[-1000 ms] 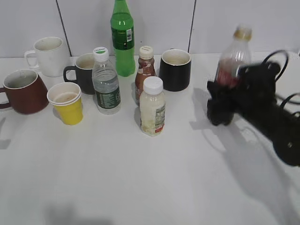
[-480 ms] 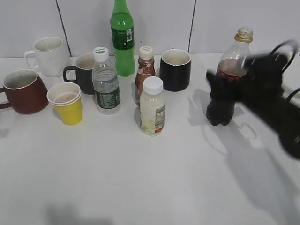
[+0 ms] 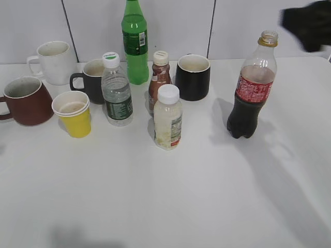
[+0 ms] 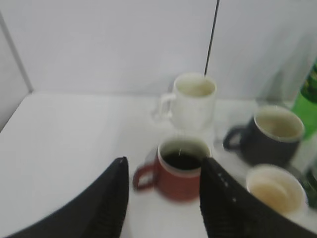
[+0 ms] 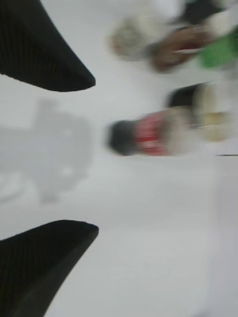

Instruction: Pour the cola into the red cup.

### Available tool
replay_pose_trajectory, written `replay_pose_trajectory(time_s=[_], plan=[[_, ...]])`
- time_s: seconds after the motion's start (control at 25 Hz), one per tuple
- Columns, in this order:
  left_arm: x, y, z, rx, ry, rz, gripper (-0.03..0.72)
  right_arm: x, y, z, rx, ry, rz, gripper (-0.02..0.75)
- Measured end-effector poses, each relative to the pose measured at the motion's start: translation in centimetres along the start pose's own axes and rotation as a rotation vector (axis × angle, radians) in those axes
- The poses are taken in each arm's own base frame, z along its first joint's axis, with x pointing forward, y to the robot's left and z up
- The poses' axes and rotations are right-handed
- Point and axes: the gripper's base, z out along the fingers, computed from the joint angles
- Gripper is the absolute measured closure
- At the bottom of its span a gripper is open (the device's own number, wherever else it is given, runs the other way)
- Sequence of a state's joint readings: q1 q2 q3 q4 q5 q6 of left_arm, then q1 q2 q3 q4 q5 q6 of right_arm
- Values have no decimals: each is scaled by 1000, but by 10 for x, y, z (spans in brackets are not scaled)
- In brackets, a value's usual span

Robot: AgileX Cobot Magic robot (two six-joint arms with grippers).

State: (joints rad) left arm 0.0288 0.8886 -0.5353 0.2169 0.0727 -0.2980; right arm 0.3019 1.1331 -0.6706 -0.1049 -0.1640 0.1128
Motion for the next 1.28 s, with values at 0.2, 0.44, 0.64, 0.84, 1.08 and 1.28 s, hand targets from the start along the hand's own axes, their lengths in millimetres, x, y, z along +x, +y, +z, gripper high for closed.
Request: replay_pose_trajectory(time_s=[0.2,0.44,0.64,0.84,1.08,1.28], plan=[[0,2,-77,-29,83,-57,326,-3,-3,-66,51,210,14,122],[31,12,-151,-64,124,-93,326,17,-3,-138,67,457,18,141],[59,18,-182,-84,194,-23,326,41,-3,-194,75,531,21,141],[66,15,-188,-29,173,42,326,70,-3,-231,74,438,-6,141],[67,11,-178,15,126,80,326,75,-3,-237,67,279,-21,142],[66,11,-178,16,120,81,326,73,-3,-234,64,272,-32,142]])
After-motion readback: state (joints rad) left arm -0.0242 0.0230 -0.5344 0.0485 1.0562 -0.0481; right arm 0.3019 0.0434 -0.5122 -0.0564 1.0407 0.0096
